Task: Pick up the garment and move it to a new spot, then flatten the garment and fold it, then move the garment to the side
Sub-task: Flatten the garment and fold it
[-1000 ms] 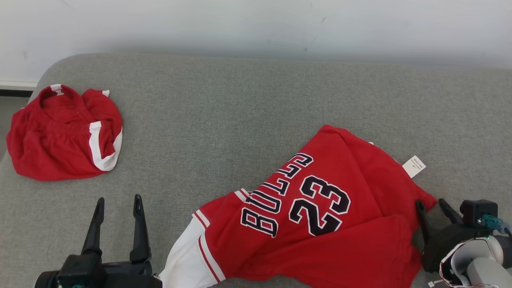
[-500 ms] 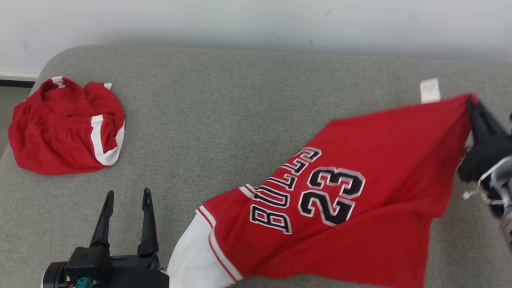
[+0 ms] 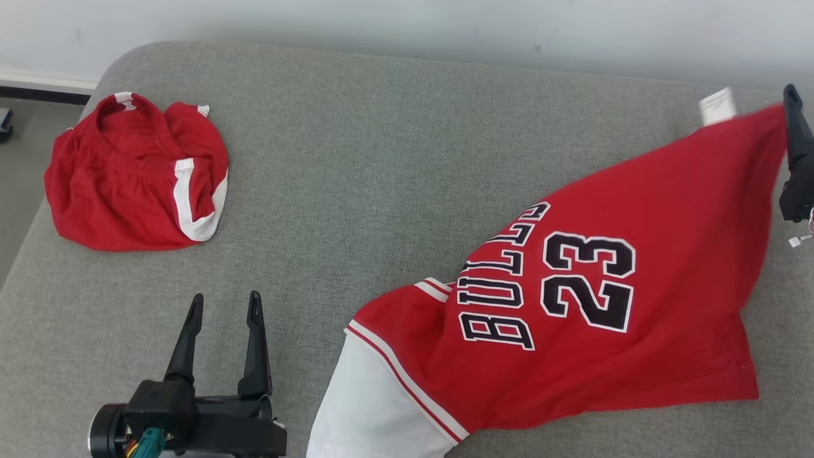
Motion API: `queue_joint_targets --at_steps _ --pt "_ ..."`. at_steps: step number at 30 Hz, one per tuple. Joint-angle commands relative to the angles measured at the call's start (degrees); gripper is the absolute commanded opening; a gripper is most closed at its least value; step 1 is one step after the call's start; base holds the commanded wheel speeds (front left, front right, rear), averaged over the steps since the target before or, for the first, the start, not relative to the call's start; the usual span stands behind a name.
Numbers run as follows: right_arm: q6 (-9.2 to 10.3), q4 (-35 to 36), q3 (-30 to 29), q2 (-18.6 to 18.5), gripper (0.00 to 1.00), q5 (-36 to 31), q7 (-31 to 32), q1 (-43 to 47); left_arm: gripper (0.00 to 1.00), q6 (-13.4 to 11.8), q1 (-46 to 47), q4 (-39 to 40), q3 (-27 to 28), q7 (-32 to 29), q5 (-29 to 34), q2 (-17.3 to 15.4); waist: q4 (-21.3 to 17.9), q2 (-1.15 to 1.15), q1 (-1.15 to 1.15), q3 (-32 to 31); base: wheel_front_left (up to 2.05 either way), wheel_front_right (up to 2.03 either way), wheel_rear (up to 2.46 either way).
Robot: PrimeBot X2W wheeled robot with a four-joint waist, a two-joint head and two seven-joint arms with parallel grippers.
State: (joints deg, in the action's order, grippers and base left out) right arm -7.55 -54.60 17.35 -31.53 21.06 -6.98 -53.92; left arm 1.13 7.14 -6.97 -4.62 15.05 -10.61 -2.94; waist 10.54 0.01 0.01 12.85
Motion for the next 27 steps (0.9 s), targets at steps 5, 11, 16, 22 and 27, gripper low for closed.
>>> queue_joint_targets --at_steps 5,11,16,22,27 --pt "0.13 -2.17 0.68 0.79 1.0 0.49 -3.31 -0.28 1.0 0.1 -0.96 -0.39 0.66 0.19 0.25 0.08 -1.54 -0.01 -0.01 -2.11 0.0 0.0 0.0" --pt "0.13 -0.12 0.69 2.44 1.0 2.25 -7.33 2.37 1.0 0.95 -2.43 -0.66 2.82 0.19 1.53 0.07 -4.38 -0.01 -0.01 -5.07 0.0 0.0 0.0" --pt "0.13 5.94 0.05 3.19 1.0 2.74 -8.21 7.67 1.0 1.88 -3.91 -0.6 5.29 0.19 2.44 0.05 -6.94 -0.01 -0.01 -7.03 0.0 0.0 0.0" --pt "0.13 18.8 -6.02 4.53 1.0 3.37 -8.15 19.11 1.0 2.17 -5.75 0.43 6.45 0.19 3.33 0.07 -9.17 -0.01 -0.01 -8.45 0.0 0.0 0.0" --pt "0.13 25.78 -9.26 6.29 1.0 1.36 -8.16 28.58 1.0 2.15 -6.62 0.71 7.0 0.19 3.46 0.06 -10.1 -0.01 -0.01 -9.5 0.0 0.0 0.0"
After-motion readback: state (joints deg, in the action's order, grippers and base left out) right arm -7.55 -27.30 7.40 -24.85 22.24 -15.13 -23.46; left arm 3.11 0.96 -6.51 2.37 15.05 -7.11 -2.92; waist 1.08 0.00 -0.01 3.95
